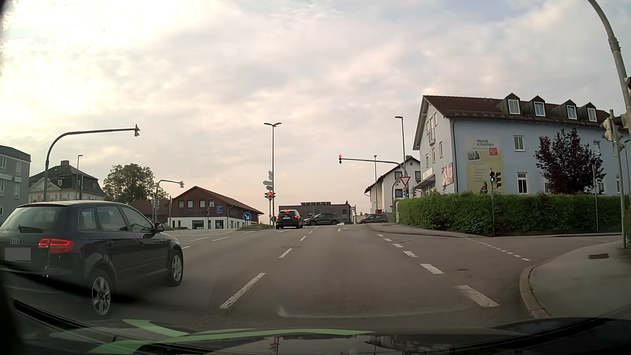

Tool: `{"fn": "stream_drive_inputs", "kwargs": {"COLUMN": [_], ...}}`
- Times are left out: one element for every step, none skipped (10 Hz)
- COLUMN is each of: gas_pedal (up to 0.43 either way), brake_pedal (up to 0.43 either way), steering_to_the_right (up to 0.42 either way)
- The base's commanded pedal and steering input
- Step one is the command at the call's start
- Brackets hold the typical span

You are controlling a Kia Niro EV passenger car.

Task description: Follow the waypoints while adhering to traffic rules and regulations

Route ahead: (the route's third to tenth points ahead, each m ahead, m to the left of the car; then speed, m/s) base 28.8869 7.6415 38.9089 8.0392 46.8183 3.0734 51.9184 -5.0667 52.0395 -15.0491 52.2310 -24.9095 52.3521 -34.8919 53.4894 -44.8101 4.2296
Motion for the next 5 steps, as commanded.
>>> {"fn": "stream_drive_inputs", "kwargs": {"gas_pedal": [0.248,0.24,0.197,0.177,0.177], "brake_pedal": [0.0,0.0,0.0,0.0,0.0], "steering_to_the_right": [-0.002,-0.002,-0.002,-0.002,-0.002]}}
